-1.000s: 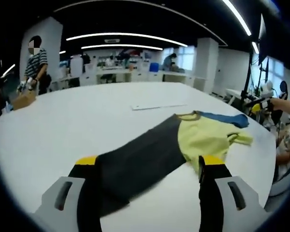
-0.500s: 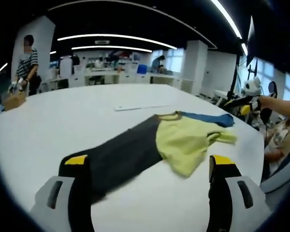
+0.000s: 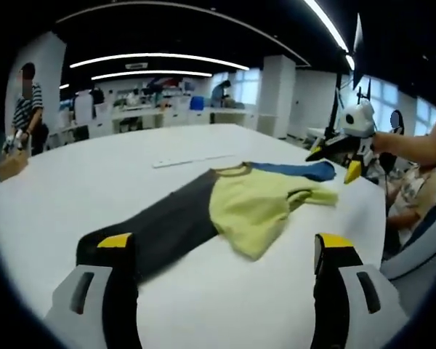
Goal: Fold the garment on the visible template until the final outline fits inside the template.
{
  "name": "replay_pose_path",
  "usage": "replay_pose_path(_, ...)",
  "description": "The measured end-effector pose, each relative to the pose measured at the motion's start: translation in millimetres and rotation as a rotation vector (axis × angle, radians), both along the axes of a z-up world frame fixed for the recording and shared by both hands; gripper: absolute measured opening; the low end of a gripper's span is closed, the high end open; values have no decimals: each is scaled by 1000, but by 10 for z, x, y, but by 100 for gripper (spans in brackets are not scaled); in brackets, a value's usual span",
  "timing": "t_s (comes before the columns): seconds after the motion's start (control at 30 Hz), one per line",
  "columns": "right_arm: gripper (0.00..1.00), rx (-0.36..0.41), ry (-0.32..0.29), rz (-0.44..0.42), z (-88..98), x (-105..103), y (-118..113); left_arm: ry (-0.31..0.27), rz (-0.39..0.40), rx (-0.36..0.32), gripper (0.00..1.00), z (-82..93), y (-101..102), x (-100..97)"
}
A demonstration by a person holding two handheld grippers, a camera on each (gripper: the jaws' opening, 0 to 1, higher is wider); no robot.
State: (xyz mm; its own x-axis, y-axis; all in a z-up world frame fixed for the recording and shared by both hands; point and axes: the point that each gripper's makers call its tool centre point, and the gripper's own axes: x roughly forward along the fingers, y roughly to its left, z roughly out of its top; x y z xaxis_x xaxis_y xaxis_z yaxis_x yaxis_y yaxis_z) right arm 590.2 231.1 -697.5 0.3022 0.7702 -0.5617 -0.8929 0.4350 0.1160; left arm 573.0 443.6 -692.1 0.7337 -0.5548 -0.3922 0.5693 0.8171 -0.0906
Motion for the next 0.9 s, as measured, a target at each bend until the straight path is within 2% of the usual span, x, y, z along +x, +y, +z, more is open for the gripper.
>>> replay_pose_path(0.2, 73, -15, -14, 71, -49, -54, 258, -16, -23, 18, 98, 31, -16, -75)
replay_pose_path(0.43, 56, -17, -9, 108, -145, -69, 540, -26, -32, -5, 98, 74, -83, -160)
replay_pose_path(0.73, 43, -73, 25, 123, -421, -96, 693, -30, -42, 21, 91, 35, -144, -300)
replay_pose_path(0.9, 38, -119, 18, 105, -577, -65, 715, -35, -54, 21, 90, 27, -206, -346)
